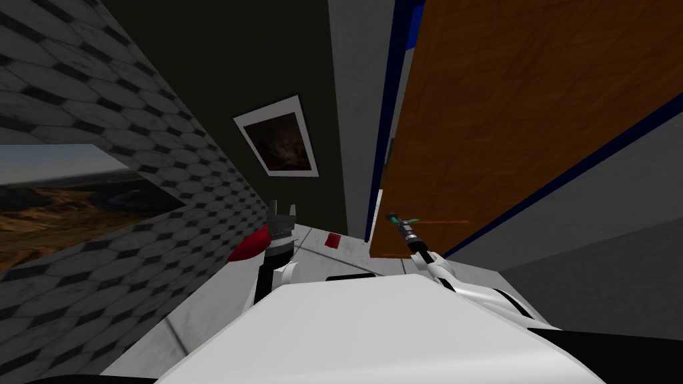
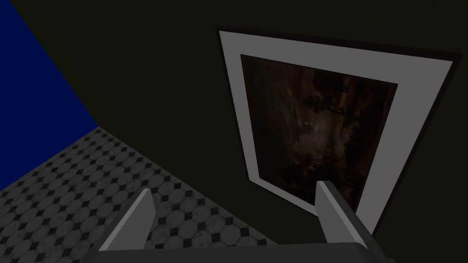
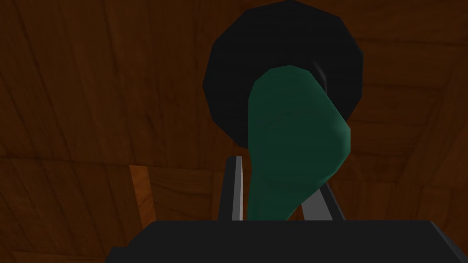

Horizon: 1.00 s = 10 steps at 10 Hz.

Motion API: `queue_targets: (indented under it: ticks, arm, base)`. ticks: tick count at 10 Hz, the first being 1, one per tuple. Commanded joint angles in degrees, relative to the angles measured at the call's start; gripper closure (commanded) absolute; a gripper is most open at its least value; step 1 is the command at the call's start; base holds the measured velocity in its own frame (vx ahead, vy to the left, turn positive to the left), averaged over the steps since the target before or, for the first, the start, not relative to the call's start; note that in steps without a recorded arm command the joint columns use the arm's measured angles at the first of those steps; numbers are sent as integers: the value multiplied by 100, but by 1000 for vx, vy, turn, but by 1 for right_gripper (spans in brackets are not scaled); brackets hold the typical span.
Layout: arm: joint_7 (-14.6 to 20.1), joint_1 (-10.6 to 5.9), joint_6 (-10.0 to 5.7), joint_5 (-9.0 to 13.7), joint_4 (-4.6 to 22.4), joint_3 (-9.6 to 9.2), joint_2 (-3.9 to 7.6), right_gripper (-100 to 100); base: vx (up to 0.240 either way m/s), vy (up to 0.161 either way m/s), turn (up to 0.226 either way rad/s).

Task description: Pull the door open

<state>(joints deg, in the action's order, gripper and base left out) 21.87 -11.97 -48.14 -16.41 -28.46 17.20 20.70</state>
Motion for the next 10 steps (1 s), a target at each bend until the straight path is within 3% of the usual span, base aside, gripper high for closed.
queue_targets:
  ticks: [1, 6, 7, 8, 9, 10]
  arm:
    - [103, 41, -113, -76, -12, -60, 35, 100]
    - [529, 206, -516, -397, -52, -300, 217, 100]
    - [584, 227, -569, -439, -57, -331, 241, 100]
    - [543, 216, -497, -408, -61, -312, 212, 100]
    - [656, 312, -674, -496, -42, -332, 271, 100]
    - [690, 341, -735, -524, -40, -335, 296, 100]
  base:
    - [-191, -76, 84]
    - [-200, -79, 77]
    - [-220, -82, 84]
    - [-95, -28, 17]
    - [-131, -43, 77]
    - [-180, -48, 96]
